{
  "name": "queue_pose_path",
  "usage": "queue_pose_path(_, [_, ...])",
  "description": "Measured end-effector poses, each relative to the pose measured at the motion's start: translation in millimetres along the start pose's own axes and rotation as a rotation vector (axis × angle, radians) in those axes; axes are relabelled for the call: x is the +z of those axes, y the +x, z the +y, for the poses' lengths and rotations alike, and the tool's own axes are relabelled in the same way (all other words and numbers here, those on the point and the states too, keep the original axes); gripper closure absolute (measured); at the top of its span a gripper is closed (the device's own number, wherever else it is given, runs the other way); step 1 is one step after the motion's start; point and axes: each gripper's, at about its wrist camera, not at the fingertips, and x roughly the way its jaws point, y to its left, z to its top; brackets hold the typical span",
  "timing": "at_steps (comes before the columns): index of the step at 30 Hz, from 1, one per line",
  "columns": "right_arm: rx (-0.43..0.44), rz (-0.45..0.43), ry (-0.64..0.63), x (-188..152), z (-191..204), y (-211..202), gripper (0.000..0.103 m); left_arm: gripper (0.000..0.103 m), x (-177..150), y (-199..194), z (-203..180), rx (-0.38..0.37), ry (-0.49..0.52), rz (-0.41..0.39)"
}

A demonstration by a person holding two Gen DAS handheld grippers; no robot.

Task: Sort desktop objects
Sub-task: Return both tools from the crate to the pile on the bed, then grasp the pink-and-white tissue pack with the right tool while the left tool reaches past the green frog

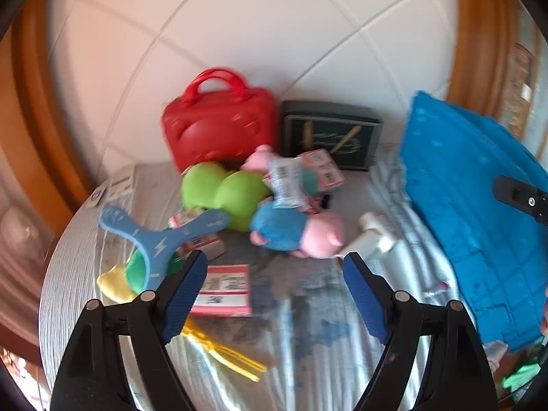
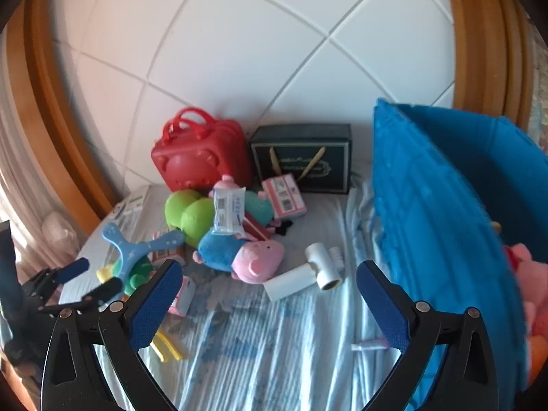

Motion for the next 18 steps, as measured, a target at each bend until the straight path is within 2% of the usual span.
queue_pose_path(7, [0.002,0.134,-0.049,31.2,26.2,106.7,0.0,0.022,10.3,62.4,61.5,0.088,-0.091,0.089])
queue_pose_path(11, [0.01,0.182,-0.102,57.6,45.3,181.9,0.0,0.022,26.9,106.8,87.0,0.077,-0.124,0.121])
queue_pose_path(15, [-0.018,0.218,-0.113,92.0,50.7,263.9,0.0,0.022,51.9,165.7,110.5,0.104,-0.181,0.165])
queue_pose_path(18, [0.047,0.264,-0.124,117.8,59.4,329.2,0.0,0.022,75.8,206.1,123.3,0.132,-0.211,0.183])
